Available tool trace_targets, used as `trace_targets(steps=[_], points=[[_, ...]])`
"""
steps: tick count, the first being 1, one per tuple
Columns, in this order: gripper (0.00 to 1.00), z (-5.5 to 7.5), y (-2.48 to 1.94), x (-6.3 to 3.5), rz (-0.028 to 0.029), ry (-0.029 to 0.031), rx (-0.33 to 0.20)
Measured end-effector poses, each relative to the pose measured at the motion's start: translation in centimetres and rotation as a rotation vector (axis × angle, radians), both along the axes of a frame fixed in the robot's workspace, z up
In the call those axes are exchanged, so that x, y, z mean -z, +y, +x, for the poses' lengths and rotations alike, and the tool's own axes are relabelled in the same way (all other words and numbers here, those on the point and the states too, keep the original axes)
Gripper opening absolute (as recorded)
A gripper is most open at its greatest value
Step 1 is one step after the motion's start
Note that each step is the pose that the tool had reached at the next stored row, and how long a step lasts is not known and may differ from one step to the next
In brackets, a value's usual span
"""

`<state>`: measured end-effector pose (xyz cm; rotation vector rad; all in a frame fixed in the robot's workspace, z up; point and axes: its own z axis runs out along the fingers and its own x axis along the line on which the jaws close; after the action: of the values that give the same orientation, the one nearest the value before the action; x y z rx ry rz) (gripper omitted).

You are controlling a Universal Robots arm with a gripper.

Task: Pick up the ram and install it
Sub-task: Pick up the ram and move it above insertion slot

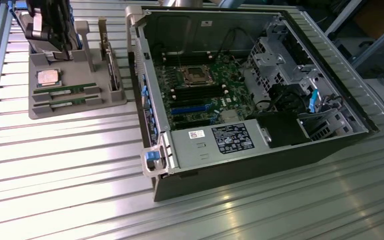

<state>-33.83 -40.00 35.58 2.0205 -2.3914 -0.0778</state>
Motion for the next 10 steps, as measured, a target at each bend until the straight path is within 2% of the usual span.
trace_targets(steps=[10], points=[[0.3, 0.0, -0.05, 0.7, 0.0, 0.0, 0.0]])
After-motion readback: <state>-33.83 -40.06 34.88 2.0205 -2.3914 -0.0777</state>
